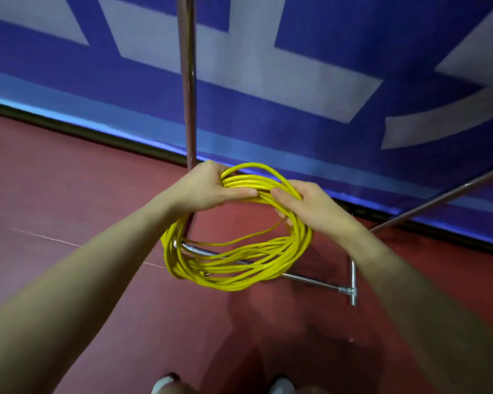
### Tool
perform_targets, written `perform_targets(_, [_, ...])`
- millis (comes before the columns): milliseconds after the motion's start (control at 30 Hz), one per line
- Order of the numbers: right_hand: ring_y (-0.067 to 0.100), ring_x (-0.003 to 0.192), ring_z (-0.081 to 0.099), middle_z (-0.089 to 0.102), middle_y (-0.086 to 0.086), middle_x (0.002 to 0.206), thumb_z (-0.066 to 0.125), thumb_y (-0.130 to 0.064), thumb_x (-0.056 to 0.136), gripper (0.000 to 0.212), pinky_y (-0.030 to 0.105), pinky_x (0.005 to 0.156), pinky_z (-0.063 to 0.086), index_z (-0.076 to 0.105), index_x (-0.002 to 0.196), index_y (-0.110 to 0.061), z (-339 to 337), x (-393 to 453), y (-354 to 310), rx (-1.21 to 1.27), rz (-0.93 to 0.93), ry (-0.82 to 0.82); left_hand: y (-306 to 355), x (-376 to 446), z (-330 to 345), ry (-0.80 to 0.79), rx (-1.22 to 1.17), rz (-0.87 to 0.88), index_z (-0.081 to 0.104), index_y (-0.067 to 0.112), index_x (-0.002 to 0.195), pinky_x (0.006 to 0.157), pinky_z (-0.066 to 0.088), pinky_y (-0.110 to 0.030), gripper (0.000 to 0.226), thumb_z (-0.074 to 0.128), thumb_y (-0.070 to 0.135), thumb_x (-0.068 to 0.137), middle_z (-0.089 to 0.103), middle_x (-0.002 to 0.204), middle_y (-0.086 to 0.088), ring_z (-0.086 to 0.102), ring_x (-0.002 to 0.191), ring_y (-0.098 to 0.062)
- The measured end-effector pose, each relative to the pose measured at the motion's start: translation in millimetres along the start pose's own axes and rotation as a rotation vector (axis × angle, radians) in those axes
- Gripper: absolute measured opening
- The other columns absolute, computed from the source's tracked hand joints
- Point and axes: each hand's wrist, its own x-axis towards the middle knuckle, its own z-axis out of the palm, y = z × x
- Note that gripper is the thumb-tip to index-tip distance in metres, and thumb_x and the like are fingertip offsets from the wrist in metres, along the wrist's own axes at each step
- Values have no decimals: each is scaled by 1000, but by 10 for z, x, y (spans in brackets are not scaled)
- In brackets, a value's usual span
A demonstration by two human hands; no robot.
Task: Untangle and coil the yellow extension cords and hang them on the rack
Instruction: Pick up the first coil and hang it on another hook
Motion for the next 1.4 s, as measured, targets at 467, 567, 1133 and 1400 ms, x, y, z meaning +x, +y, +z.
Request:
perform_targets(467, [-4,47,48,56,-19,51,65,-8,87,9,9,53,37,62,96,-10,-827,-1291,-3160,13,-183,143,3079,-966,-1723,75,237,236,62,13,74,55,41,-38,65,63,77,60,57,57,-3,48,55,-20])
perform_targets(567, [3,71,53,70,0,76,76,-15,78,30,25,68,44,65,103,-4,-1006,-1415,-3559,3,-207,190,3474,-958,-1959,116,277,315,60,17,71,58,43,-43,64,56,79,56,60,59,-2,55,60,-22])
perform_targets(1133, [16,84,60,65,6,88,66,-11,86,12,31,78,43,67,98,-8,-1590,-1103,-4138,-254,-225,464,4136,-255,-2369,342,620,555,56,14,86,51,43,-29,55,58,67,70,58,59,2,62,63,-24])
perform_targets(1400, [26,95,51,46,5,93,70,-15,83,15,36,85,41,65,93,-5,-1617,-836,-3986,-445,-254,454,3814,-53,-2350,593,821,922,66,9,81,72,32,-35,64,43,68,83,62,89,-10,54,82,-30])
